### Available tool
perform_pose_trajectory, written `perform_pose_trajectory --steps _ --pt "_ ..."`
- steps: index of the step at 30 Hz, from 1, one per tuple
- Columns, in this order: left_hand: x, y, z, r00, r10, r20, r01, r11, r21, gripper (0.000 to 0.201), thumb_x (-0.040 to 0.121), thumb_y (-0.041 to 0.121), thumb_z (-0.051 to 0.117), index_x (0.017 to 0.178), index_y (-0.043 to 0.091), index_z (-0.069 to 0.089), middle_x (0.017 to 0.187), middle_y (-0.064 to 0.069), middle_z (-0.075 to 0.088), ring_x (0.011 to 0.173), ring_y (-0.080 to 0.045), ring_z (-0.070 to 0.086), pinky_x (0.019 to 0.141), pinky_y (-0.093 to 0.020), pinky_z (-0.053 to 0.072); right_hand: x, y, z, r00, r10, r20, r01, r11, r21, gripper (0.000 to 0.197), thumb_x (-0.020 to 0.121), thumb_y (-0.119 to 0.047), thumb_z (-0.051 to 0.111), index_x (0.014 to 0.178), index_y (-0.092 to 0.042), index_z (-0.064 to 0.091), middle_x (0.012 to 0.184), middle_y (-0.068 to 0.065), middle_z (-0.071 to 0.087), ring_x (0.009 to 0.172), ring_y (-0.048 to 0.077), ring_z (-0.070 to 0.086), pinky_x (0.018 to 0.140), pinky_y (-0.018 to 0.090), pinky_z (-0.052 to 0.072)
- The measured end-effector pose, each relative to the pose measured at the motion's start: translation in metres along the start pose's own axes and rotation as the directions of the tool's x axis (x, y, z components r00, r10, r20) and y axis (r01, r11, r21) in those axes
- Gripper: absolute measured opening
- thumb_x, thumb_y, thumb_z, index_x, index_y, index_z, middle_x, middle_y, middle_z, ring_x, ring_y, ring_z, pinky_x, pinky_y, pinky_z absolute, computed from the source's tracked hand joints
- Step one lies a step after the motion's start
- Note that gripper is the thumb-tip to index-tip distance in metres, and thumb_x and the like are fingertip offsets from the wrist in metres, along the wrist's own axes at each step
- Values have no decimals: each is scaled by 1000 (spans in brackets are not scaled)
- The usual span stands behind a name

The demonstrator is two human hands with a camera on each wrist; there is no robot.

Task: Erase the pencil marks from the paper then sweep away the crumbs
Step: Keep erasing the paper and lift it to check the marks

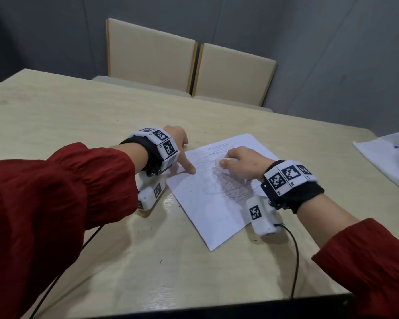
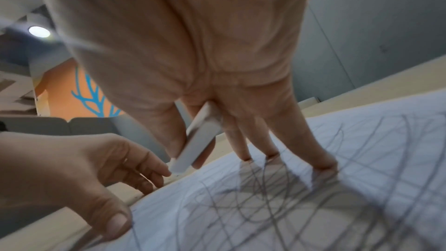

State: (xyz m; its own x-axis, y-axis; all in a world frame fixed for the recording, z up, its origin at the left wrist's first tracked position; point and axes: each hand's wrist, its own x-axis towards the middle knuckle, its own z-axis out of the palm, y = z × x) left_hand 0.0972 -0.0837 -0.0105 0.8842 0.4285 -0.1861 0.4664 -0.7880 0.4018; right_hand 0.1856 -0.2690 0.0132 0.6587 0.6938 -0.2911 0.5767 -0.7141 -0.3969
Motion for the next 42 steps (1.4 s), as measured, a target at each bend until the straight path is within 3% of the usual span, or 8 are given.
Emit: perform_pose_trajectory --steps 6,9,14,20,25,29,33,42 --pt "-25 2 -3 993 -60 99 42 984 176 78 40 63 88 92 11 61 82 -2 63 72 -22 58 69 -31 50 -24 1 7 1000 8 2 -8 973 229 35 94 -38 55 99 -4 61 83 16 61 79 31 60 68 39 52" --pt "-47 3 0 996 -56 70 42 982 182 77 60 57 84 111 4 63 98 -6 67 83 -25 62 78 -34 53 -38 6 8 997 10 -80 16 947 321 36 95 -37 53 104 -4 61 112 18 64 105 33 62 76 41 53" --pt "-74 -2 -8 992 -32 -124 23 997 -71 38 81 35 76 65 16 47 60 1 43 58 -18 42 49 -27 25 -53 21 10 947 16 -322 83 953 290 25 94 -37 57 86 -13 58 90 5 63 92 22 60 75 32 45" --pt "-98 -11 -31 908 -190 -373 -66 814 -577 26 89 31 69 105 10 66 93 -3 60 83 -17 55 55 -17 39 -66 22 12 941 166 -294 74 748 660 20 92 -33 61 95 -13 65 83 4 55 83 21 50 72 35 47" --pt "-109 -14 -42 894 -276 -353 -172 516 -839 32 87 23 71 113 4 66 110 -10 69 86 -19 65 71 -25 51 -72 -2 5 966 78 -245 145 622 770 22 93 -28 61 108 -12 65 111 -9 53 105 15 49 94 45 49" --pt "-117 -13 -43 923 -270 -275 -211 244 -947 23 88 20 70 106 7 65 99 -4 71 73 -10 69 56 -16 53 -67 -17 -5 969 42 -242 166 617 769 29 91 -31 63 110 -9 66 120 -2 56 103 16 53 96 47 48" --pt "-123 -17 -43 929 -202 -311 -268 212 -940 30 78 26 76 102 9 68 102 -9 73 89 -19 72 78 -33 58 -63 -23 -8 950 40 -309 225 596 770 24 88 -31 67 102 -11 70 100 5 66 90 16 59 83 37 54" --pt "-121 -24 -43 921 -237 -311 -257 233 -938 31 85 -13 62 113 1 63 94 -4 71 77 -9 70 67 -18 56 -58 -15 -12 821 26 -571 410 670 619 21 83 -28 73 97 -12 73 97 4 66 78 8 56 74 25 44"
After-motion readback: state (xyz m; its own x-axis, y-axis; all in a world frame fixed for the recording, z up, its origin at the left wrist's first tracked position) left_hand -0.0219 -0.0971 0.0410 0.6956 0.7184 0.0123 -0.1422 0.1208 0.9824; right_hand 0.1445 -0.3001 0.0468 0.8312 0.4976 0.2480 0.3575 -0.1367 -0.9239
